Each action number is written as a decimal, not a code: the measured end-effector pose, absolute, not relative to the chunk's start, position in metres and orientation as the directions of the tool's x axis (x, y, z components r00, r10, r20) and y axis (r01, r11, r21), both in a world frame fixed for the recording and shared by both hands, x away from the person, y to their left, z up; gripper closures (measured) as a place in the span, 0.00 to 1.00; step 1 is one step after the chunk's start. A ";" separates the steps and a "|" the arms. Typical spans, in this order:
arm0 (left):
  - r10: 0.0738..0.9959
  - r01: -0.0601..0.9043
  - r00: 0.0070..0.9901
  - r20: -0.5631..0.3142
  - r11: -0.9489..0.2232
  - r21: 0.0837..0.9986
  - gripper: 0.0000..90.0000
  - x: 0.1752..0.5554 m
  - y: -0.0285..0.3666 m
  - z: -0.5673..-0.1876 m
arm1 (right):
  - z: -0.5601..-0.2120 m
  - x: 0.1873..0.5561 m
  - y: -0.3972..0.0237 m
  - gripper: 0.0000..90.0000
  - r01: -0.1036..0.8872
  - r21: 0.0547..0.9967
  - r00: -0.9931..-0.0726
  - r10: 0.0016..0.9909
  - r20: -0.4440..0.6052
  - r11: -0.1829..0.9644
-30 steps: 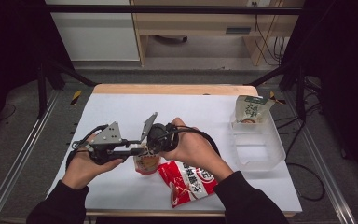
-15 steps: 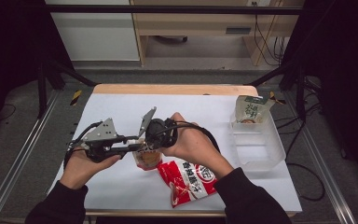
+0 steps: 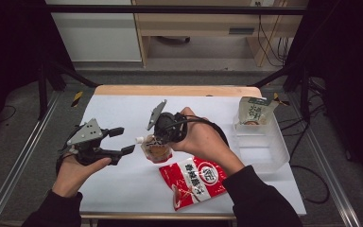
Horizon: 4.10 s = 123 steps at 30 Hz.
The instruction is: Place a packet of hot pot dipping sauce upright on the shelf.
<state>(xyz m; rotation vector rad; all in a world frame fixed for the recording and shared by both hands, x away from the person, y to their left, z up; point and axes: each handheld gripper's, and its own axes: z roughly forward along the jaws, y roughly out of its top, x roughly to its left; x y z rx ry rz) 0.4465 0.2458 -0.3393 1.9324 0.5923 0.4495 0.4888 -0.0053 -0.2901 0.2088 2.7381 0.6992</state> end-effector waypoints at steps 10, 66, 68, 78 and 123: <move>0.639 0.238 0.767 0.055 -0.362 0.901 0.19 0.443 0.260 -0.373 | -0.281 0.493 -0.031 0.97 0.089 0.498 -0.926 0.256 -0.278 0.863; 0.695 0.356 0.716 0.061 -0.438 0.825 0.09 0.444 0.263 -0.439 | -0.226 0.513 -0.235 0.97 0.228 0.508 -0.782 0.467 -0.412 0.831; 0.688 0.352 0.723 0.062 -0.443 0.824 0.09 0.444 0.262 -0.439 | -0.227 0.517 -0.240 0.97 0.236 0.503 -0.778 0.472 -0.415 0.831; 0.687 0.361 0.725 0.050 -0.442 0.821 0.09 0.449 0.263 -0.440 | -0.241 0.537 -0.266 0.97 0.264 0.498 -0.763 0.495 -0.416 0.826; 0.696 0.367 0.716 0.050 -0.436 0.822 0.08 0.445 0.263 -0.441 | -0.338 0.566 -0.288 0.96 0.388 0.512 -0.767 0.577 -0.281 0.766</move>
